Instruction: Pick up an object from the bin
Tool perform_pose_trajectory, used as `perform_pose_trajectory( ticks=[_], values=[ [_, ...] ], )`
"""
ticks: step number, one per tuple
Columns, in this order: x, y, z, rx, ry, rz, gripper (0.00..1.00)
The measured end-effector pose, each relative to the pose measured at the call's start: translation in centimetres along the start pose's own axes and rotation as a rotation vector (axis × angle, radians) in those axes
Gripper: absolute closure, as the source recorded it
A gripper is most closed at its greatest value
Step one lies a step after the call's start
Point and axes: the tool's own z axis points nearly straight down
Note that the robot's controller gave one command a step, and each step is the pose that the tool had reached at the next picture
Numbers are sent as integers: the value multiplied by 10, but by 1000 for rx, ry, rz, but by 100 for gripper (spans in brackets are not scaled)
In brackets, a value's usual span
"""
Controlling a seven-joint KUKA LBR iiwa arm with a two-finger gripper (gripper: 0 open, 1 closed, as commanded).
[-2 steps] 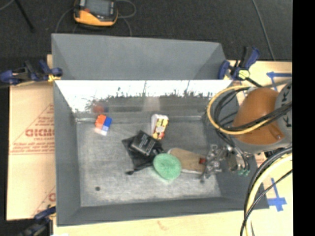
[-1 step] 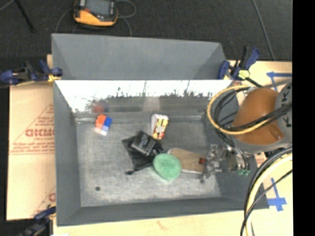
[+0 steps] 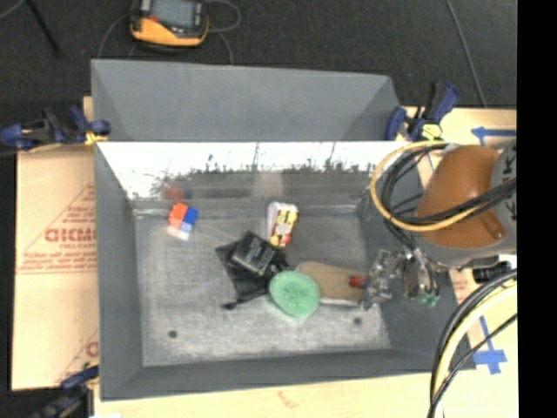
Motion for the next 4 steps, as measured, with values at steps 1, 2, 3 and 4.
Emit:
perform_pose_trajectory(
  ticks=[1,2,3,4],
  values=[
    [13,11,-26,-2,-11,282,100],
    [3,13,-32,-1,-7,309,100],
    [9,11,-63,-1,-5,306,100],
    [1,10,-88,-1,-8,302,100]
  ],
)
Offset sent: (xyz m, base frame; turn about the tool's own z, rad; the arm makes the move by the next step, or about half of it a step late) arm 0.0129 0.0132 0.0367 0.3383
